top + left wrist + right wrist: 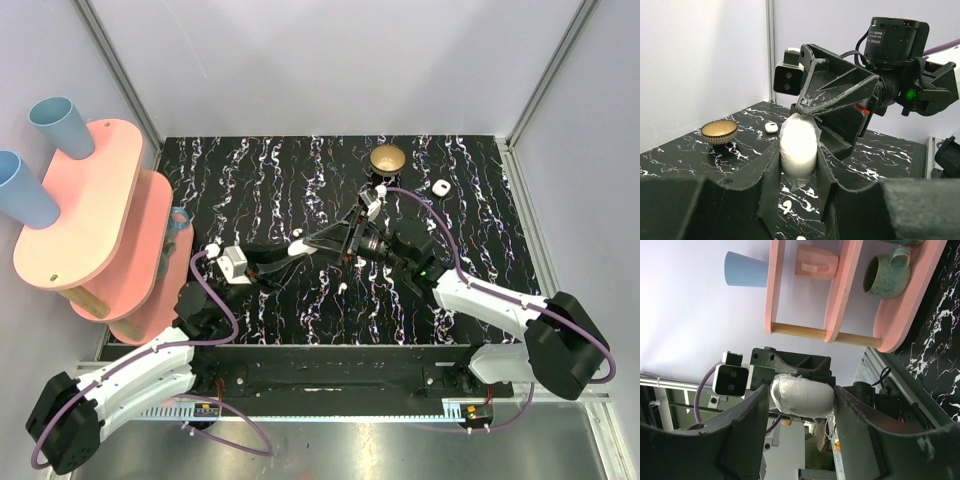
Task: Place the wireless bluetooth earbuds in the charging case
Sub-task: Pass from the left arm to the right, then pass from the right arm to the left
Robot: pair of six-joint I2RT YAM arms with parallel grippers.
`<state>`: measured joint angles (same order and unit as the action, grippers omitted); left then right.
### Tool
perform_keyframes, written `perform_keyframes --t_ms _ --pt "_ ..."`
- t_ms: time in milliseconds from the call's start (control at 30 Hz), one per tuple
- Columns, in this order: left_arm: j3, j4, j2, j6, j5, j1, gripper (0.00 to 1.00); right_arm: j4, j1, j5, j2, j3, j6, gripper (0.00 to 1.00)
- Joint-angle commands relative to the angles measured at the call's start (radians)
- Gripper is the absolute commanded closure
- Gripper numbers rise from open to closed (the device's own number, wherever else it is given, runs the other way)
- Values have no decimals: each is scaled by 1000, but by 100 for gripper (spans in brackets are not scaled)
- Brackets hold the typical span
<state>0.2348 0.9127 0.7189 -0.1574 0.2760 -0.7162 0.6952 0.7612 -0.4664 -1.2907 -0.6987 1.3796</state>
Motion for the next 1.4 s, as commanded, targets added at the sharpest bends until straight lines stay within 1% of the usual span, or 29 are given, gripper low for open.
perform_keyframes --t_ms 0,67,167,233,300,333,400,467,500,533,567,600,700,900,933,1167,1367 --pt "-5 46 -18 19 -6 -5 99 75 1 -21 -1 -2 24 41" --pt "-5 41 -16 21 -1 -5 99 87 0 -21 -4 1 35 42" --pt "-2 31 -16 25 2 -5 99 119 1 -26 -13 4 56 49" --pt "3 20 -19 28 2 -5 99 141 1 -29 -21 5 70 56" --pt "8 11 -18 33 5 -5 99 151 1 -34 -28 8 73 60" --pt "9 0 -18 35 6 -6 99 156 1 -34 -30 10 76 66" --pt "15 -8 -19 32 5 -6 95 176 1 -37 -33 14 81 74" --pt "20 -21 -18 13 -1 -6 87 196 0 -40 -39 18 85 84" --pt "23 -24 -16 9 -4 -6 83 211 1 -41 -44 19 88 87" --pt "23 -23 -15 4 -3 -6 82 216 1 -40 -45 24 96 91" --pt "26 -23 -13 -5 -1 -6 80 222 1 -40 -45 24 96 93" --pt "26 -24 -13 -8 -6 -6 76 231 1 -38 -47 27 98 95" --pt "26 -28 -10 -14 -4 -6 71 245 1 -35 -47 31 104 97" --pt "20 -25 -21 -21 -4 -6 51 248 1 -26 -39 36 104 98" --pt "20 -23 -22 -21 -4 -6 50 248 1 -25 -38 38 104 98" --pt "9 15 -24 -28 -17 -6 46 248 0 -17 -36 47 107 99" --pt "-12 118 -18 -48 -34 -6 46 259 1 -12 -45 51 116 99"
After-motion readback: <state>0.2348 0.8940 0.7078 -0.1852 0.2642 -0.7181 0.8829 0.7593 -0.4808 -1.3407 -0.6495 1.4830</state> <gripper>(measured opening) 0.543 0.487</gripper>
